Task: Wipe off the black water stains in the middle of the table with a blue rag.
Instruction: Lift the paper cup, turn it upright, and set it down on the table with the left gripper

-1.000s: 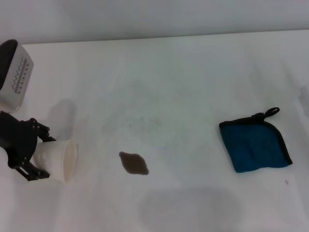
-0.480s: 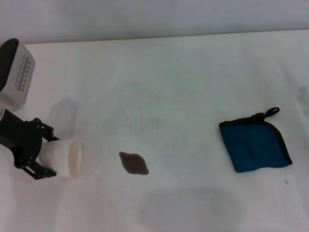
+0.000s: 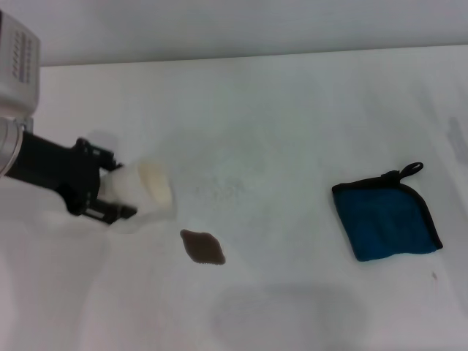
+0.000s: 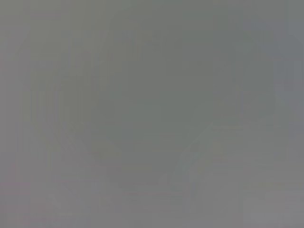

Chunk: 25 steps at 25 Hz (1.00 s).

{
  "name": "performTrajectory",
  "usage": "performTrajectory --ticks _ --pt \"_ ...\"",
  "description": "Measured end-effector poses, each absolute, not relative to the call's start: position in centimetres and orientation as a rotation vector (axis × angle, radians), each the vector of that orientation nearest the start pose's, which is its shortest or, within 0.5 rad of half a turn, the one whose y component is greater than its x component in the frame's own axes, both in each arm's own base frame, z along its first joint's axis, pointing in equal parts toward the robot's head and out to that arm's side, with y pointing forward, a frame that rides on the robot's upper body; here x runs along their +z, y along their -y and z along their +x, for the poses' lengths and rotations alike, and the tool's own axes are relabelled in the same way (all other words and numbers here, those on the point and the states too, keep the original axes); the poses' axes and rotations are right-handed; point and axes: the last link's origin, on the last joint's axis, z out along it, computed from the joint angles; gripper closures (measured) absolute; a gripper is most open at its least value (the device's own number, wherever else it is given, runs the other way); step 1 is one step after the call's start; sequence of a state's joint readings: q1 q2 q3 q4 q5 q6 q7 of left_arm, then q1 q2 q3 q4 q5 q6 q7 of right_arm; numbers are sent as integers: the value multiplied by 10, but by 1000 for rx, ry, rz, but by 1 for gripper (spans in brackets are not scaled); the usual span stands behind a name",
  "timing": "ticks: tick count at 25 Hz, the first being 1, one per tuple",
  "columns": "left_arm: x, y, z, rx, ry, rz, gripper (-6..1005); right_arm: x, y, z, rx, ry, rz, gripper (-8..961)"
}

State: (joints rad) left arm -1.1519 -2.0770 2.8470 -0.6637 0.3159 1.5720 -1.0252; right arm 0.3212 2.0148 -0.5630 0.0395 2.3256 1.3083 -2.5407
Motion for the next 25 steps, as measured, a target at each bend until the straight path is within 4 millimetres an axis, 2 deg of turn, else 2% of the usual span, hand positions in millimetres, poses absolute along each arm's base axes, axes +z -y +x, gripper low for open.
performTrajectory --ticks 5,7,12,18,21,25 --pt "0 -390 -225 -67 242 -2955 254 60 -279 401 821 -748 -1422 233" --pt "0 -390 -226 -232 299 -2878 282 69 -278 402 806 -714 -1431 233" --pt "-5 -381 -236 -556 323 -2705 333 89 -276 407 772 -645 -1438 232" --pt "-17 -366 -246 -762 327 -2571 381 103 -276 408 755 -596 -1436 232" --pt "-30 -350 -255 -849 306 -2476 398 107 -278 405 753 -569 -1437 232" --pt "-44 -330 -269 -870 282 -2351 416 109 -281 401 751 -542 -1451 232"
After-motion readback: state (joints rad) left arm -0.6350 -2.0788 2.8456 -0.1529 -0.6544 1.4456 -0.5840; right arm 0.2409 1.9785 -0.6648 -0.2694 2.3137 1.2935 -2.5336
